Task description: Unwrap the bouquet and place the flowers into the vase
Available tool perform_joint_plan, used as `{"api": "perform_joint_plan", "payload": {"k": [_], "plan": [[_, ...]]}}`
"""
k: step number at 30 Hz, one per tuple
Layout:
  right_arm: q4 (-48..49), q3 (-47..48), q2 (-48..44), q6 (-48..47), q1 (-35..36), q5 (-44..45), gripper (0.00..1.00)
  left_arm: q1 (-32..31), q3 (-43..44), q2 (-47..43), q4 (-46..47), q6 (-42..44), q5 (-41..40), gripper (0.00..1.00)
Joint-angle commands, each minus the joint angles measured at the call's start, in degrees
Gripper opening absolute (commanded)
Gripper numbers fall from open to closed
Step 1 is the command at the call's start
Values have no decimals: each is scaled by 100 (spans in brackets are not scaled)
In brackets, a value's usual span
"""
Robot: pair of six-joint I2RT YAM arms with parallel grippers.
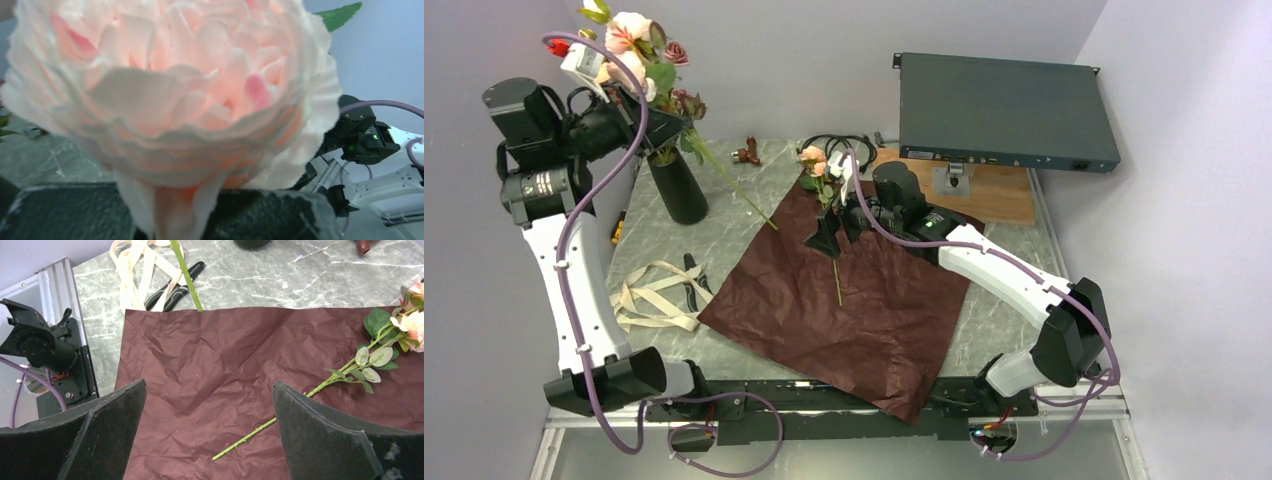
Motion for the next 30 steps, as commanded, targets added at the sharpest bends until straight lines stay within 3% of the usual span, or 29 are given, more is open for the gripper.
{"api": "perform_joint_plan", "payload": {"k": [1, 7, 13, 23, 30], "plan": [[7, 158, -264, -189, 28, -147, 100, 428, 355, -334, -104, 282, -117, 0], [-127, 223, -238, -266, 28, -60, 100, 1057, 389, -698, -164, 283, -490, 0], [-137, 168, -261, -282, 28, 67, 100, 1306, 687, -630, -448, 386, -1639, 0], [-167, 202, -153, -276, 28, 176, 100, 1307, 2339, 581, -843, 947, -3173, 0], [-259, 276, -95, -331, 19, 283, 100, 1302, 2729, 1149, -493, 1184, -3474, 0]]}}
